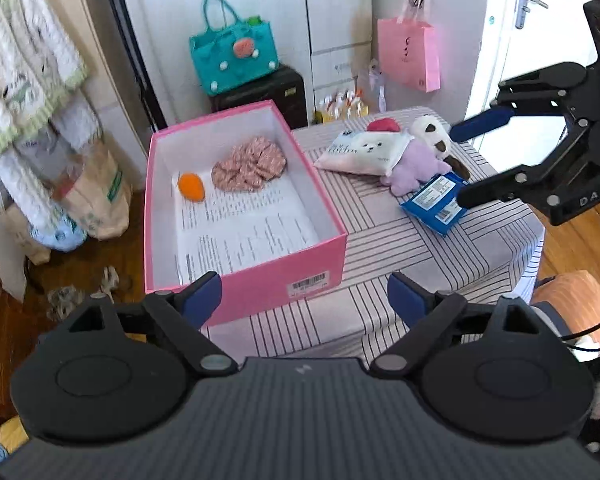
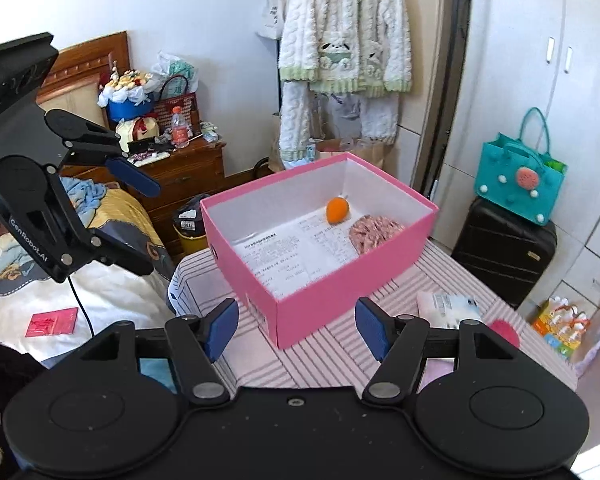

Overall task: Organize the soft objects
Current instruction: 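Move left tool back to the blue wet-wipe packet on the table, then close left tool on the edge of the blue wet-wipe packet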

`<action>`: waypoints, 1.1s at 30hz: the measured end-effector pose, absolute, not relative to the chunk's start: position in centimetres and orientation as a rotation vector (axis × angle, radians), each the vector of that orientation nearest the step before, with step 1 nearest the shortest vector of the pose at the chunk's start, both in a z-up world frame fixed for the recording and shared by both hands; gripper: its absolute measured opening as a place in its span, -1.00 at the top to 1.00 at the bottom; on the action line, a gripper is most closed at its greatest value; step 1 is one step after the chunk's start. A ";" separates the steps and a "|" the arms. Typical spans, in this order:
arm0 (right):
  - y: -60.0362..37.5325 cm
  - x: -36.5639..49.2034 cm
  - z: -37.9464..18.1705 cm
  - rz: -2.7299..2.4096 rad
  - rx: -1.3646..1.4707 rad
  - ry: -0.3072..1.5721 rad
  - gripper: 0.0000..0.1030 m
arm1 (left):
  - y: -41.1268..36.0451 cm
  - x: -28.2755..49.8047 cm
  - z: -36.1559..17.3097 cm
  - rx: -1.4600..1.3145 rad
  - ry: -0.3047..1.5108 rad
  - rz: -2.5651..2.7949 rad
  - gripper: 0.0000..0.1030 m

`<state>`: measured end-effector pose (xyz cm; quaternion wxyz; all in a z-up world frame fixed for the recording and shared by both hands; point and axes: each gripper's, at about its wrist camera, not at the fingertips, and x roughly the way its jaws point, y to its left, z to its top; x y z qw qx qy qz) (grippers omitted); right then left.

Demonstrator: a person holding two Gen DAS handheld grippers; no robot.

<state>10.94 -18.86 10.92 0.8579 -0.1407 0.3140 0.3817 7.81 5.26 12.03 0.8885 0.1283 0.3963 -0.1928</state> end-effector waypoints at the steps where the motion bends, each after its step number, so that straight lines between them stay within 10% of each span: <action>1: -19.5 10.6 10.4 0.796 -0.281 0.663 -0.37 | 5.0 7.4 11.8 0.277 0.803 -0.399 -0.78; 12: -25.2 7.0 5.4 0.587 -0.178 0.660 -0.73 | 1.8 5.2 8.6 0.282 0.728 -0.457 -0.89; 33: -31.5 11.3 -1.4 0.407 -0.138 0.590 -0.75 | -5.5 8.9 2.2 0.078 0.688 -0.492 -0.91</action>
